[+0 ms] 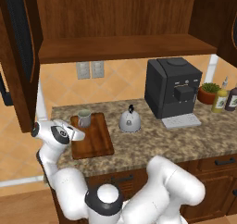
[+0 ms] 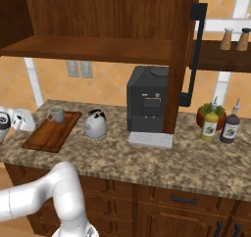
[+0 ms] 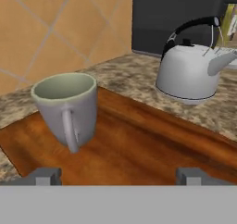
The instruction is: Pick the kettle from the counter and place it on the tray. Then pick the mug from the cabinet and place it on the tray. Then close the cabinet doors.
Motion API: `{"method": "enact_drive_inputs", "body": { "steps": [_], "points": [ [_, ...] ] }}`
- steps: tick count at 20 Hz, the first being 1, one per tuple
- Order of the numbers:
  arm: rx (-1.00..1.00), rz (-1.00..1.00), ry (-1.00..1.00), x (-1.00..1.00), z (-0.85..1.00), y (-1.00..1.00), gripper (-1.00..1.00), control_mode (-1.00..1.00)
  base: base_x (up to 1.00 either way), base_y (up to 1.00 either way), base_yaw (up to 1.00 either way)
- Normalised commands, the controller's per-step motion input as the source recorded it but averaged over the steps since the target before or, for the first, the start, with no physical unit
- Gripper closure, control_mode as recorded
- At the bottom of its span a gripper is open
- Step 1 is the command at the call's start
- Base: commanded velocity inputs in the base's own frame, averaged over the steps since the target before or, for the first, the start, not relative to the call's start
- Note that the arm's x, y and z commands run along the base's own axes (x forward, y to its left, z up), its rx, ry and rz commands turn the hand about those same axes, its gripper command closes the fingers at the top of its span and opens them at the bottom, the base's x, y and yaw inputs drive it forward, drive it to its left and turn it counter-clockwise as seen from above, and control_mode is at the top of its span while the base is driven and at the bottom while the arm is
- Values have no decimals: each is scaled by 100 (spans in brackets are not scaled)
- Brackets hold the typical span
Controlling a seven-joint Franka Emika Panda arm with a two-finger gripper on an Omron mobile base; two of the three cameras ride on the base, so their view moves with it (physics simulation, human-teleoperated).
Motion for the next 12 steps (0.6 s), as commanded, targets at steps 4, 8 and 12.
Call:
{"method": "enact_drive_inputs", "body": {
  "steps": [4, 8, 12],
  "points": [
    [-1, -1, 0, -90, 51, -16, -100, -100, 0, 0, 0],
    [-1, -2, 0, -79, 46, -42, -100, -100, 0, 0, 0],
    [0, 0, 2, -61, 41, -57, -100, -100, 0, 0, 0]
  ]
}}
